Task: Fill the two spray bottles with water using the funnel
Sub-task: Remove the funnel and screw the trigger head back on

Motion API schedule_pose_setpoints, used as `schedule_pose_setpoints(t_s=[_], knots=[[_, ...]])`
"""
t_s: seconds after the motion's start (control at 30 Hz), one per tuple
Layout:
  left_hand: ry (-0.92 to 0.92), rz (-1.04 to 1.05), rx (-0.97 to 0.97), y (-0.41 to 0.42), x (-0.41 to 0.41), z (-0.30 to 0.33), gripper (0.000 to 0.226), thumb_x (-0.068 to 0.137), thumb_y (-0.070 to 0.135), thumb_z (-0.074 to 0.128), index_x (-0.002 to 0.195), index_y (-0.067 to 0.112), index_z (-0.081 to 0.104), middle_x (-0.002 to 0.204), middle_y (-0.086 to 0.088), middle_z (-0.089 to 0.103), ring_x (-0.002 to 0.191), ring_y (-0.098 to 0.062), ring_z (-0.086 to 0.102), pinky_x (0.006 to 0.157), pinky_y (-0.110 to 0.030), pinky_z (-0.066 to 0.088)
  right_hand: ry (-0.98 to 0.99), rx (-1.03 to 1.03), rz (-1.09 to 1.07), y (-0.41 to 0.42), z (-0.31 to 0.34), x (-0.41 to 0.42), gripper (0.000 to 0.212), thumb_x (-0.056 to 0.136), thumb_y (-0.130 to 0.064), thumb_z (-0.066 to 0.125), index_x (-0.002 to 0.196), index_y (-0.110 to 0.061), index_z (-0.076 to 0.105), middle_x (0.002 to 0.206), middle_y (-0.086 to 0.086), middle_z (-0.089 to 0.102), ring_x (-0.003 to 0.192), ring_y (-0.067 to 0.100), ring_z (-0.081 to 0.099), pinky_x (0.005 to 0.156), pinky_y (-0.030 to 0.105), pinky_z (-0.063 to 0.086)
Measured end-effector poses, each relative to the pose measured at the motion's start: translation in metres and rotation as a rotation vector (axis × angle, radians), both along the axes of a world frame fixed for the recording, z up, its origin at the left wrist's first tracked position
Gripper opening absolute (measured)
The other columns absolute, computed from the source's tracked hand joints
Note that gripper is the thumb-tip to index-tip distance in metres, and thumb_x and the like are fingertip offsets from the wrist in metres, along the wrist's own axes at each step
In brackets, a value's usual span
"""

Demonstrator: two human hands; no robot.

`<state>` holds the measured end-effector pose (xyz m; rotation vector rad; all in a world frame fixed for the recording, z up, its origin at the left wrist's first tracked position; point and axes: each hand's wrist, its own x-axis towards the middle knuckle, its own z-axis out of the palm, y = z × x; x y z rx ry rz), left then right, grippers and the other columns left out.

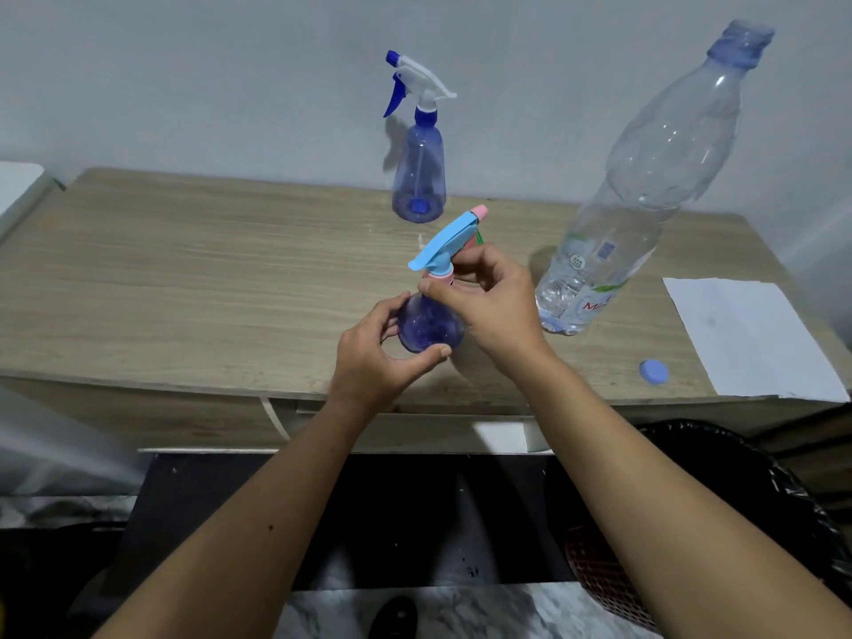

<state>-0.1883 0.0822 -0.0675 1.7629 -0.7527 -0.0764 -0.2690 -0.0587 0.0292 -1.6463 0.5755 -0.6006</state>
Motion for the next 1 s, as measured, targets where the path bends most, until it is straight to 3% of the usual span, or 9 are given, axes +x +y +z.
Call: schedule_pose_setpoints(t_s=[0.1, 0.23, 0.47, 0.67, 0.83, 0.93, 1.0], knots=[[0.013, 0.000, -0.004, 0.000, -0.001, 0.001, 0.082, 0.069, 0.037, 0.103, 0.138, 0.013, 0.066, 0.124, 0.004, 0.078, 0.111, -0.011, 0.076, 0.101, -0.040, 0.061, 0.006, 0.010, -0.007, 0.001, 0.002, -0.001, 0.034, 0.074, -0.006, 0.093, 0.100, -0.015, 0.073, 0.097, -0.001, 0.079, 0.090, 0.007, 0.076, 0.082, 0.025, 0.061], [0.014, 0.008, 0.000, 0.000, -0.001, 0.001, 0.084, 0.069, 0.040, 0.102, 0.139, 0.011, 0.066, 0.125, 0.002, 0.077, 0.112, -0.010, 0.076, 0.101, -0.040, 0.062, -0.006, 0.029, -0.015, 0.006, -0.001, -0.002, 0.038, 0.083, -0.005, 0.087, 0.118, -0.003, 0.072, 0.106, 0.009, 0.079, 0.096, 0.014, 0.078, 0.093, 0.033, 0.063], [-0.014, 0.016, 0.009, 0.000, 0.000, -0.002, 0.085, 0.069, 0.044, 0.099, 0.138, 0.009, 0.066, 0.125, 0.000, 0.077, 0.111, -0.009, 0.075, 0.099, -0.041, 0.062, -0.021, -0.021, -0.131, 0.014, -0.005, 0.003, 0.035, 0.079, -0.013, 0.092, 0.110, -0.006, 0.077, 0.098, 0.004, 0.081, 0.088, 0.013, 0.079, 0.090, 0.035, 0.064], [0.013, 0.065, 0.009, -0.005, -0.005, 0.000, 0.083, 0.067, 0.044, 0.103, 0.135, 0.014, 0.067, 0.122, 0.006, 0.077, 0.107, -0.008, 0.075, 0.096, -0.041, 0.063, -0.041, 0.044, -0.074, 0.013, -0.010, 0.000, 0.038, 0.087, -0.008, 0.085, 0.123, -0.006, 0.072, 0.112, 0.008, 0.079, 0.105, 0.016, 0.077, 0.100, 0.039, 0.061], [0.073, 0.017, 0.023, -0.001, -0.007, 0.006, 0.097, 0.061, 0.049, 0.105, 0.142, 0.016, 0.063, 0.129, 0.008, 0.075, 0.114, -0.004, 0.073, 0.104, -0.035, 0.060, -0.065, 0.052, -0.114, 0.016, -0.008, -0.007, 0.044, 0.083, -0.015, 0.089, 0.124, -0.012, 0.072, 0.118, 0.004, 0.078, 0.111, 0.014, 0.075, 0.104, 0.041, 0.059], [0.074, -0.033, 0.026, 0.004, -0.009, 0.009, 0.097, 0.064, 0.042, 0.105, 0.146, 0.017, 0.061, 0.132, 0.011, 0.073, 0.120, 0.000, 0.070, 0.108, -0.026, 0.055, -0.072, -0.102, -0.264, 0.024, -0.001, -0.009, 0.048, 0.076, -0.024, 0.095, 0.116, -0.020, 0.068, 0.120, 0.000, 0.071, 0.105, 0.007, 0.071, 0.095, 0.036, 0.061], [0.067, -0.039, 0.041, 0.006, -0.008, 0.009, 0.089, 0.069, 0.036, 0.103, 0.146, 0.018, 0.061, 0.131, 0.012, 0.073, 0.121, 0.003, 0.069, 0.109, -0.025, 0.054, -0.073, -0.209, -0.303, 0.028, 0.005, -0.007, 0.062, 0.072, -0.027, 0.096, 0.122, -0.019, 0.060, 0.128, -0.004, 0.057, 0.108, -0.003, 0.063, 0.093, 0.023, 0.057]])
